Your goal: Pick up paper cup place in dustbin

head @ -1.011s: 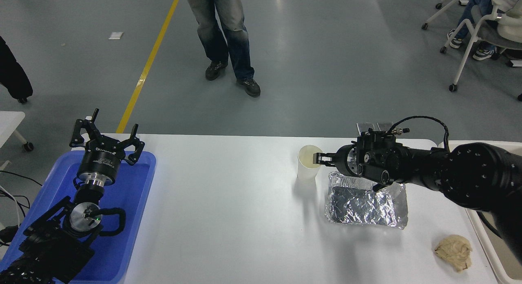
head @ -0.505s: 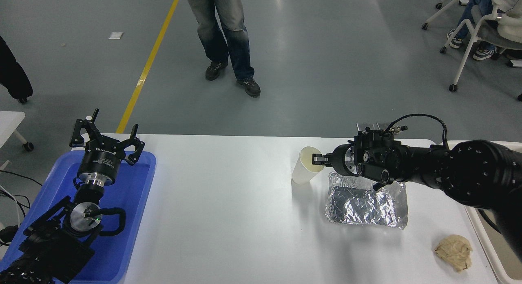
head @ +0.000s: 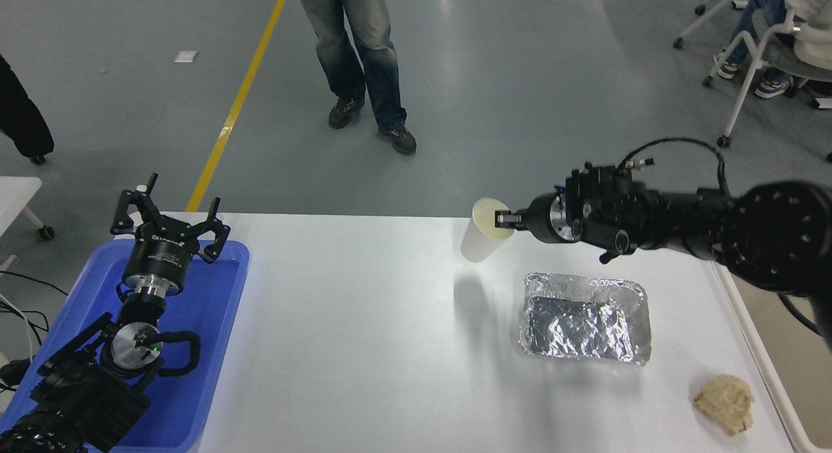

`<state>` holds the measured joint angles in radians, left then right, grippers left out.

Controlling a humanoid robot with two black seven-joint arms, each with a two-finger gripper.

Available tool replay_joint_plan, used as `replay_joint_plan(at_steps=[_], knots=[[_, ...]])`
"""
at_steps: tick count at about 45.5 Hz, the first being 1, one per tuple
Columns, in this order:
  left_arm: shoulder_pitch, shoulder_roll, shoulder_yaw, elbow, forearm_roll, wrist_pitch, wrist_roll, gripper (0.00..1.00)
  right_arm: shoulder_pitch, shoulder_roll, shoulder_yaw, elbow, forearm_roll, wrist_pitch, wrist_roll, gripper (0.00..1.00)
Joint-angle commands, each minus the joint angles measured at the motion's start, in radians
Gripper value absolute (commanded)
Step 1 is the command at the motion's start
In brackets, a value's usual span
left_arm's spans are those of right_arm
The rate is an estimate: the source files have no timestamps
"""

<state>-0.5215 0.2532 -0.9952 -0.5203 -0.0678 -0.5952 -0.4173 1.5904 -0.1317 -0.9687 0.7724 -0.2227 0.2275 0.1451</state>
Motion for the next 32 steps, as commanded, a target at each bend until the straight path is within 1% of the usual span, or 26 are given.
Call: replay_joint_plan(at_steps=[1,13,32], knots=[[0.0,0.0,0.0,-0.001,-0.001,0.0,0.0,1.0,0.266,-0.177,-0.005,0.134,-0.004,0.15,-0.001,0.0],[0.0,0.0,0.0,0.0,0.0,0.0,0.0,1.0,0.448,-0.29,-0.008,0.215,-0.063,0.248,-0.009,0.0],[0.0,0.0,0.0,0.0,-0.001,0.0,0.0,1.0,0.605,-0.353,-0.031,0.243,-0.067,0.357,-0.01,0.0]])
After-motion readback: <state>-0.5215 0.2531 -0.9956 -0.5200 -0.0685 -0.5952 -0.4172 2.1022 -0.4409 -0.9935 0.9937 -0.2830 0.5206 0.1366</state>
